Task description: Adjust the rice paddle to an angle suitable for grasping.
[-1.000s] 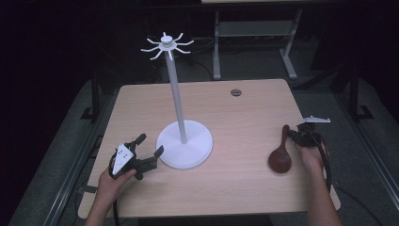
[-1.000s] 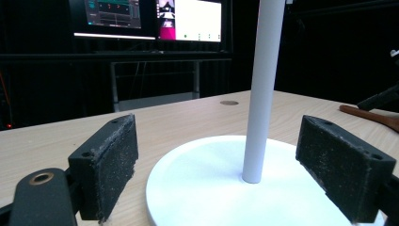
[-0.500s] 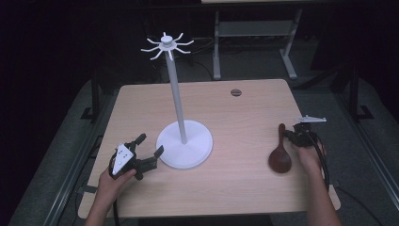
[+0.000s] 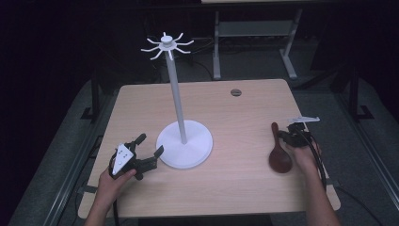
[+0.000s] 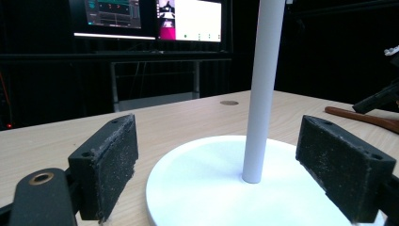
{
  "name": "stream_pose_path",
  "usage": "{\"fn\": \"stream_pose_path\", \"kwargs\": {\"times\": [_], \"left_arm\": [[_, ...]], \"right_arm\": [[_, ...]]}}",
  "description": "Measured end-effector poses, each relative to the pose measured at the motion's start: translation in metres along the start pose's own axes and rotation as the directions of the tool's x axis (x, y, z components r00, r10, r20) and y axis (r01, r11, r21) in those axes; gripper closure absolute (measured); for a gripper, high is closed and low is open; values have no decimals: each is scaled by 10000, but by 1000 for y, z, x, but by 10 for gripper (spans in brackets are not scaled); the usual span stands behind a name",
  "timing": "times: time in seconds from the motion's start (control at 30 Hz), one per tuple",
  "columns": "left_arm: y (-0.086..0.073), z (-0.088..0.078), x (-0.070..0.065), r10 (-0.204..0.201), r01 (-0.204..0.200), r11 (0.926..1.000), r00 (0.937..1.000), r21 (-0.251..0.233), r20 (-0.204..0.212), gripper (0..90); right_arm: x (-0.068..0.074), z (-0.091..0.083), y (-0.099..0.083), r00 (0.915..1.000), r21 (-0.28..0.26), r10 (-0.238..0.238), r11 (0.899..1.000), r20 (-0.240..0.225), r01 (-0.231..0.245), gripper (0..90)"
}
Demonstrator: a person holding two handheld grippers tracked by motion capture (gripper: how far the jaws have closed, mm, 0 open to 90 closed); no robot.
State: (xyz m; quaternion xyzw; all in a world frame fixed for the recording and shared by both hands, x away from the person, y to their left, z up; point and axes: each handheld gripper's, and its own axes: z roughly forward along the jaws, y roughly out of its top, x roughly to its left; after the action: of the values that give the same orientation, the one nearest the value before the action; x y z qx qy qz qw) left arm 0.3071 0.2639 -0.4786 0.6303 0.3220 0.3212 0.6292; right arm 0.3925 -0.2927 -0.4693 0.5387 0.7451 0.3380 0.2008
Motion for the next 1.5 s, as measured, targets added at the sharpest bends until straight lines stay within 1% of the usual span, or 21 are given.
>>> {"fn": "stream_pose_path", "kwargs": {"times": [0.2, 0.27, 0.33, 0.43, 0.57, 0.6, 0.67, 0.73, 0.8, 0.9, 1.0, 1.03, 1.17, 1.2, 1.27, 1.3, 1.37, 1.43, 1.5], "left_arm": [[0, 0, 0, -5, 5, 10000, 10000, -9, 0, 128], [0, 0, 0, -3, 3, 10000, 10000, -4, 1, 128], [0, 0, 0, -3, 3, 10000, 10000, 0, -3, 128], [0, 0, 0, -2, 2, 10000, 10000, -4, -1, 128], [0, 0, 0, -3, 3, 10000, 10000, 1, -1, 128], [0, 0, 0, -3, 3, 10000, 10000, -7, 1, 128], [0, 0, 0, -1, 1, 10000, 10000, -5, 0, 128], [0, 0, 0, 0, 0, 10000, 10000, -6, 0, 128], [0, 0, 0, -3, 3, 10000, 10000, -8, 1, 128], [0, 0, 0, -2, 2, 10000, 10000, -5, 1, 129], [0, 0, 0, 0, 0, 10000, 10000, -3, 0, 128], [0, 0, 0, 0, 0, 10000, 10000, -4, 1, 128], [0, 0, 0, 8, -8, 10000, 10000, 1, -3, 128], [0, 0, 0, 7, -7, 10000, 10000, -7, 0, 128], [0, 0, 0, -1, 1, 10000, 10000, -6, 1, 128], [0, 0, 0, 0, 0, 10000, 10000, -6, 1, 128], [0, 0, 0, -4, 4, 10000, 10000, -8, 0, 129], [0, 0, 0, 1, -1, 10000, 10000, -4, 0, 128], [0, 0, 0, -4, 4, 10000, 10000, -5, 2, 129]], "right_arm": [[6, 1, 2, 9998, 45, -181, 9998, -110, 182, 900], [12, 3, 4, 9990, 74, -382, 9992, -224, 384, 900], [13, 3, 4, 9987, 69, -427, 9991, -267, 429, 900], [20, 4, 6, 9972, 128, -618, 9980, -418, 624, 900], [23, 6, 7, 9955, 134, -773, 9969, -550, 782, 900], [25, 6, 7, 9944, 145, -814, 9965, -671, 826, 900], [26, 6, 7, 9940, 129, -835, 9963, -702, 846, 900], [30, 6, 8, 9917, 132, -959, 9952, -861, 974, 900], [31, 6, 9, 9911, 170, -964, 9950, -918, 984, 900], [35, 7, 10, 9871, 182, -1132, 9931, -1130, 1159, 900], [38, 7, 10, 9853, 217, -1165, 9925, -1251, 1201, 900], [40, 8, 11, 9824, 225, -1295, 9908, -1349, 1337, 900], [45, 9, 11, 9771, 265, -1409, 9888, -1592, 1469, 900], [45, 9, 11, 9771, 265, -1409, 9888, -1592, 1469, 900], [47, 9, 12, 9732, 351, -1566, 9857, -1682, 1647, 900], [49, 9, 12, 9731, 391, -1507, 9864, -1743, 1598, 900], [52, 9, 12, 9676, 375, -1632, 9841, -1924, 1734, 900], [53, 9, 12, 9665, 427, -1650, 9834, -1967, 1766, 900], [55, 9, 13, 9632, 502, -1710, 9814, -2071, 1851, 900]]}}
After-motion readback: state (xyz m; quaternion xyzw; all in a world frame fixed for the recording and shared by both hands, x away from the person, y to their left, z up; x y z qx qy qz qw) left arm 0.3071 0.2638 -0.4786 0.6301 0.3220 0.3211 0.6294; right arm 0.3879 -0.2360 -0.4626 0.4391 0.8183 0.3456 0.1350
